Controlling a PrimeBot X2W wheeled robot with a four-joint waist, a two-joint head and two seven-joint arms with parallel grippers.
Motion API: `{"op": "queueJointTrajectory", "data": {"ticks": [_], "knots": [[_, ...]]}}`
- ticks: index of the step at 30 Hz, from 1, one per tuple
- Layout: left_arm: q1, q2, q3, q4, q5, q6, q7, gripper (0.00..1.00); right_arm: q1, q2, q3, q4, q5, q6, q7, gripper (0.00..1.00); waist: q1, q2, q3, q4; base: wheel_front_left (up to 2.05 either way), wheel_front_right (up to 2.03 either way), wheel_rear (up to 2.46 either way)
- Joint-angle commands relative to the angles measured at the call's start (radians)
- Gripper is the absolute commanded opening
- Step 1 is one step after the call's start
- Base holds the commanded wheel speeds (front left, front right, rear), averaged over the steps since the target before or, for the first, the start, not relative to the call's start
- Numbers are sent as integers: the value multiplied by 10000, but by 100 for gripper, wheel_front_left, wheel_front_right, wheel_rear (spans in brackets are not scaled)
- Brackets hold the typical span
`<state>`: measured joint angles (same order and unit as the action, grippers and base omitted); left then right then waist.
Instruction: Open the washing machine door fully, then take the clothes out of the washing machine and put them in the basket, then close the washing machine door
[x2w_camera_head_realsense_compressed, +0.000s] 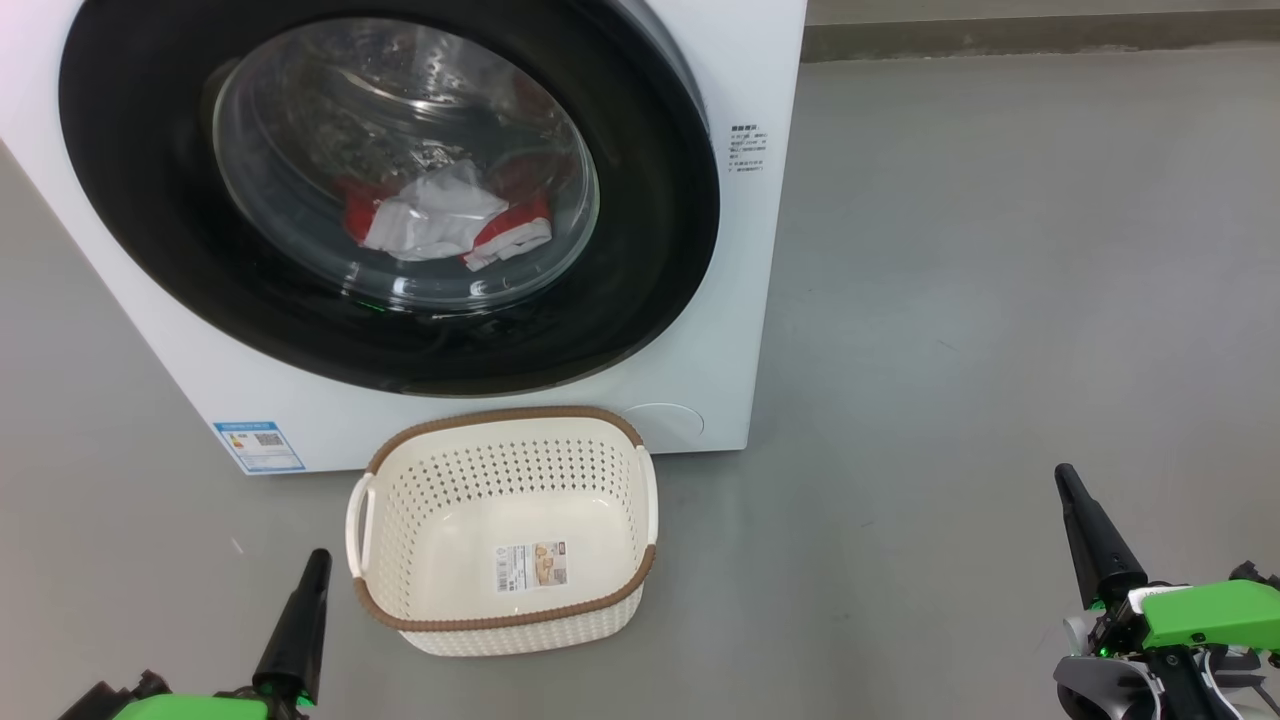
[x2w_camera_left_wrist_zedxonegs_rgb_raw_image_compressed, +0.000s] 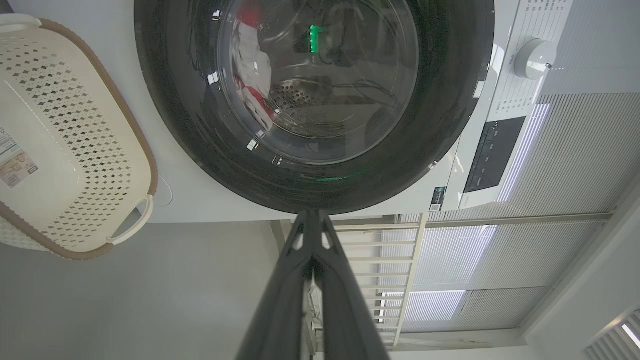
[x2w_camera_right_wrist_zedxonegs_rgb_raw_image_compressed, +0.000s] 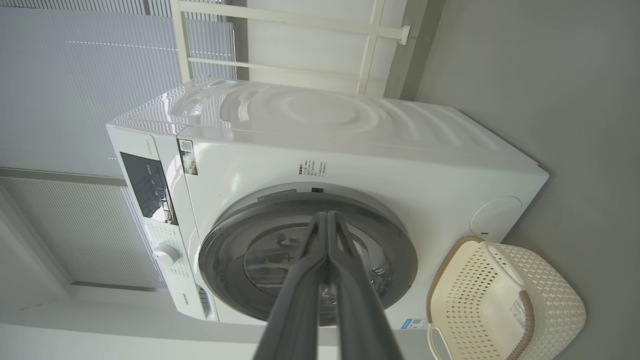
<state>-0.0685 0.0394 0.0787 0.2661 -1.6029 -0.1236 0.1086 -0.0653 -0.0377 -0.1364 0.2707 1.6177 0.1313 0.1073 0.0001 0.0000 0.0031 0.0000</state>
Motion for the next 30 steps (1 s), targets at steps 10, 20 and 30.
{"op": "queueJointTrajectory", "data": {"ticks": [10,20,30], "knots": [[-394,108,346,-212,-61,-71,42,0,-426,-125,230,-259,-87,-6,56,0,-1,0,0,0,0,0,0],[281,-69,-86,420,-1,12,-4,100,240,184,11,454,1,2,-6,100,-1,0,0,-1,0,0,0],[142,-111,-494,713,-111,7,-192,100,243,213,215,698,-44,1,-178,100,16,0,-31,3,0,0,0]]}}
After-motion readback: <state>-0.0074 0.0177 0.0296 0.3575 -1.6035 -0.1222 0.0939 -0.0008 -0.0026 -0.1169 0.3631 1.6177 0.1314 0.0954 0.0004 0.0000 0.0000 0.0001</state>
